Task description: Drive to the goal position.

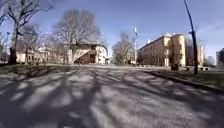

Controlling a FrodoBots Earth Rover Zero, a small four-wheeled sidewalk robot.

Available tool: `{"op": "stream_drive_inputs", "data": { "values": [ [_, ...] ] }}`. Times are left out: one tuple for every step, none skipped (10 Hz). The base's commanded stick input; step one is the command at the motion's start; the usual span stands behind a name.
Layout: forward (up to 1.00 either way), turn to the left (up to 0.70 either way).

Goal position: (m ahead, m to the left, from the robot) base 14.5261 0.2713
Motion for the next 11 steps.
{"op": "stream_drive_inputs", "data": {
  "values": [
    [0.85, 0.01],
    [0.85, 0.32],
    [0.85, 0.33],
    [0.85, 0.34],
    [0.85, 0.34],
    [0.85, 0.09],
    [0.85, 0.0],
    [0.85, 0.0],
    [0.85, 0.0],
    [0.85, 0.0],
    [0.85, 0.0]
  ]
}}
